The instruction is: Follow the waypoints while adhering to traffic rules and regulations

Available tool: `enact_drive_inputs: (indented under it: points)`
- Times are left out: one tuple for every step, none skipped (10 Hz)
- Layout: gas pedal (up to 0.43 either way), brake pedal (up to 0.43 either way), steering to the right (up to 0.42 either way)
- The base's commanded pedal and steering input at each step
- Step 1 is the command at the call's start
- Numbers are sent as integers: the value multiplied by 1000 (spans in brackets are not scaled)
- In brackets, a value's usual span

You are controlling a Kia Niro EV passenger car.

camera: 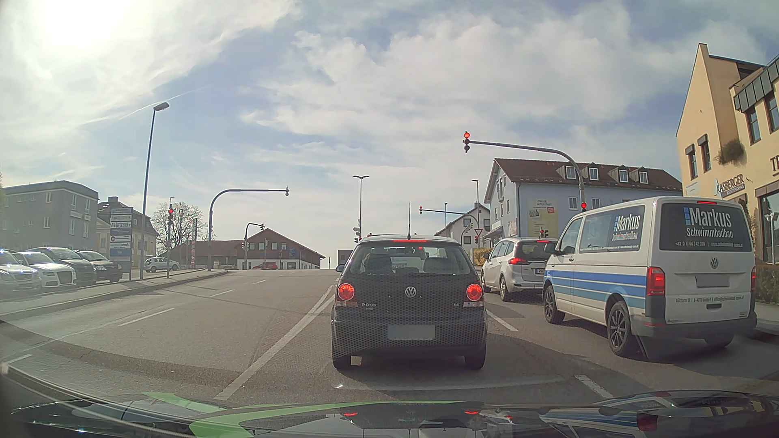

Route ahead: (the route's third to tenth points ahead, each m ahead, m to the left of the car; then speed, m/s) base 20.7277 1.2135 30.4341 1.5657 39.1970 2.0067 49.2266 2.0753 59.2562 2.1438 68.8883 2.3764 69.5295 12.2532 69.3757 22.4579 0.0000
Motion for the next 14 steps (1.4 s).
enact_drive_inputs:
  points:
    - [0,360,-32]
    - [0,360,-32]
    - [0,354,-32]
    - [0,354,-32]
    - [0,360,-32]
    - [0,354,-32]
    - [0,354,-32]
    - [0,354,-32]
    - [0,360,-32]
    - [0,360,-32]
    - [0,354,-32]
    - [0,360,-32]
    - [0,360,-32]
    - [0,354,-32]
